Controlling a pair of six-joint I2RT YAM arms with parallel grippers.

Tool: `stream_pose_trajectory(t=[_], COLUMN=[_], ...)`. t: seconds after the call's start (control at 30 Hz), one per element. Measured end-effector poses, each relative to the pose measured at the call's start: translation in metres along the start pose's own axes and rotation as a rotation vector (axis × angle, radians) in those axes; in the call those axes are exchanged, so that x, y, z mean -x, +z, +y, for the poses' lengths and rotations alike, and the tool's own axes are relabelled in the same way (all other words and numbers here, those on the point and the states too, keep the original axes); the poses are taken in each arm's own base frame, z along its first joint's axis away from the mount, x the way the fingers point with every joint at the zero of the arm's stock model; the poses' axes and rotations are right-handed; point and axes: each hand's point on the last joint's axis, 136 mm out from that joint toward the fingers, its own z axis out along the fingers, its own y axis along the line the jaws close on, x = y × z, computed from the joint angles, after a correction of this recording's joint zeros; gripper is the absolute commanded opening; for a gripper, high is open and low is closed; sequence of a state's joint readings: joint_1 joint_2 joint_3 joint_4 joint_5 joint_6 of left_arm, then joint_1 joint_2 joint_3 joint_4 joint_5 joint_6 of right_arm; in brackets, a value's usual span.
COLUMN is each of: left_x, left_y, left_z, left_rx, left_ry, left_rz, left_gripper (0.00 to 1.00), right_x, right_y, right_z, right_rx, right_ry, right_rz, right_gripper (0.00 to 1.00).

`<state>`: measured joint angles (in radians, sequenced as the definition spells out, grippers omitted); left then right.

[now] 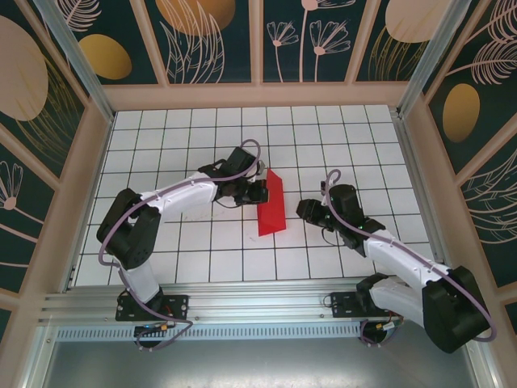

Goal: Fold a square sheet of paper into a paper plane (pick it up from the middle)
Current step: Fold the square sheet of paper in half at the center of the table.

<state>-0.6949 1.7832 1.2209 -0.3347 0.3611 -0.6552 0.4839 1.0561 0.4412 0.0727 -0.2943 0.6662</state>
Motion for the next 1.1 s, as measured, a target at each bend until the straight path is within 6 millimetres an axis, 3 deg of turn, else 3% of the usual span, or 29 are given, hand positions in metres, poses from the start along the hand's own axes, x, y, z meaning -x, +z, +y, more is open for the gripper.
stream_pose_trajectory(t=[0.33, 0.7, 1.1], left_x=[-0.04, -0.035, -0.037], left_y=[0.034, 0.044, 0.052], left_z=[0.032, 0.034, 0.04], left_rx=[0.034, 0.021, 0.038], left_ry=[-0.084, -0.103, -0.111], left_rz=[0.078, 0.054, 0.069], left_gripper=[0.03, 0.07, 0.08], right_x=[-0.008, 0.005, 0.003], right_y=[0.03, 0.068, 0.093], right_z=[-0.013, -0.011, -0.025], right_rx=[-0.021, 0.006, 0.002], right_ry=[0.062, 0.093, 0.135], right_rz=[0.126, 0.198, 0.261], right_gripper=[0.22, 0.21, 0.21])
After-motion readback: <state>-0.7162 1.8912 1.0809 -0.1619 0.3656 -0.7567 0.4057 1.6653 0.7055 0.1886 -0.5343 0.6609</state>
